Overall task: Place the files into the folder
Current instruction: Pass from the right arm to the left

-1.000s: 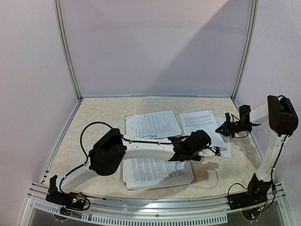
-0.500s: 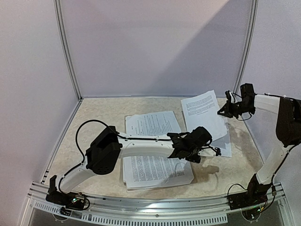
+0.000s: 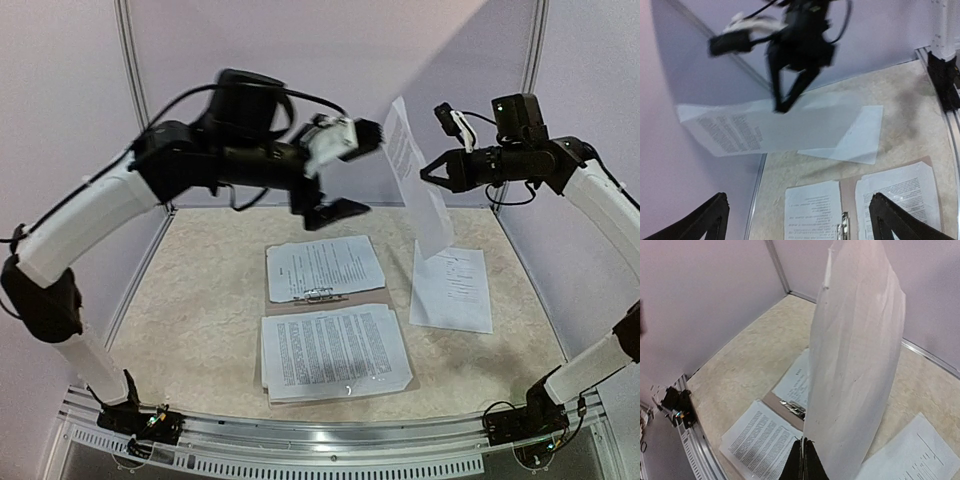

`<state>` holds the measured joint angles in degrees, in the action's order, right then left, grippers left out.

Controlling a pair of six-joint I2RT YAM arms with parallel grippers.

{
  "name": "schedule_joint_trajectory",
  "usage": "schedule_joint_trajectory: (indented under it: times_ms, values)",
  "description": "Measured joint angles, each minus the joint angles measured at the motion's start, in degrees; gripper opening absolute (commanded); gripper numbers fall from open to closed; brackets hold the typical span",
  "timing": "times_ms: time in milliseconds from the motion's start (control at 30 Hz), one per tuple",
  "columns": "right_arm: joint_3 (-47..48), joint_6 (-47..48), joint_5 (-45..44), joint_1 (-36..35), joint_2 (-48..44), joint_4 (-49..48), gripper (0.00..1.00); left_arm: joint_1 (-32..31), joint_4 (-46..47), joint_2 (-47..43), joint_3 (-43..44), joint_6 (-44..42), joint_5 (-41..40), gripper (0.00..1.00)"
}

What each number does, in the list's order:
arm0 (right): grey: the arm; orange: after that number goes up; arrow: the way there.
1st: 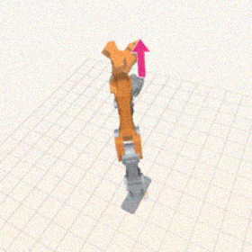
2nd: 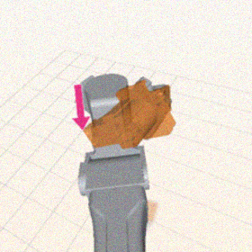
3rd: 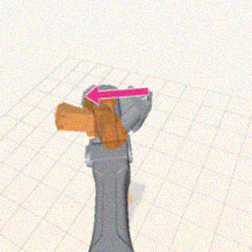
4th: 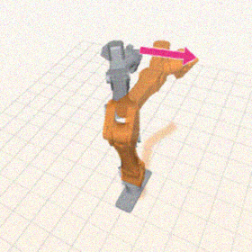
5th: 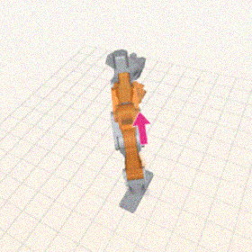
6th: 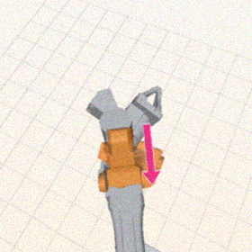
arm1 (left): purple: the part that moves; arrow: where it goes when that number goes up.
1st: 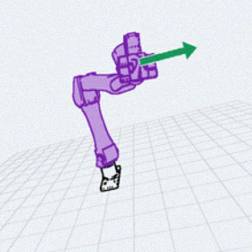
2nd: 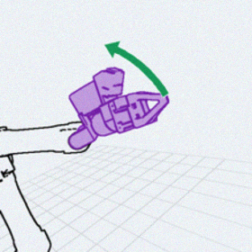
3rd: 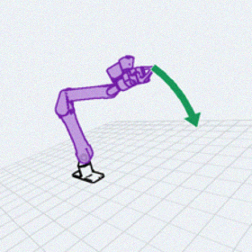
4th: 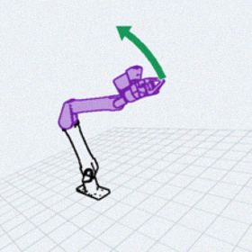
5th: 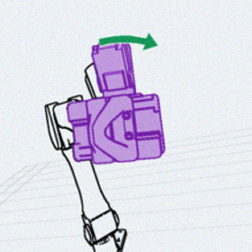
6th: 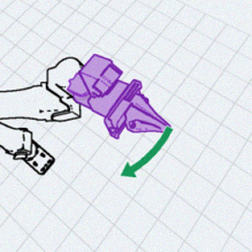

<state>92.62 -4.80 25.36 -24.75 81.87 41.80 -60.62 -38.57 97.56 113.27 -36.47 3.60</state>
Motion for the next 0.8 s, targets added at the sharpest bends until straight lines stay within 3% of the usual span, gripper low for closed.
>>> schedule_joint_trajectory:
  times_ms: [167, 333, 533, 733, 800]
  values:
    - [3.56, 2.80, -1.31, -16.52, -0.98, 2.32, 0.00, 9.22, -3.02, -11.61, -11.37, 2.54, 4.09, 1.00]
    - [5.75, 5.29, -0.57, -26.67, 0.31, 4.00, 0.00, 13.46, -7.06, -17.29, -16.26, 2.67, 7.41, 0.99]
    - [5.81, 6.67, 2.56, -29.40, 1.07, 3.96, 0.00, 16.35, -9.60, -26.56, -19.93, 2.67, 9.38, 0.99]
    - [5.88, 7.67, 5.31, -29.62, 1.09, 3.91, 0.00, 17.49, -10.43, -27.32, -20.00, 2.67, 11.65, 0.99]
    - [5.90, 8.04, 5.62, -29.62, 1.09, 4.04, 0.00, 17.53, -10.80, -26.25, -20.00, 2.69, 12.52, 0.88]
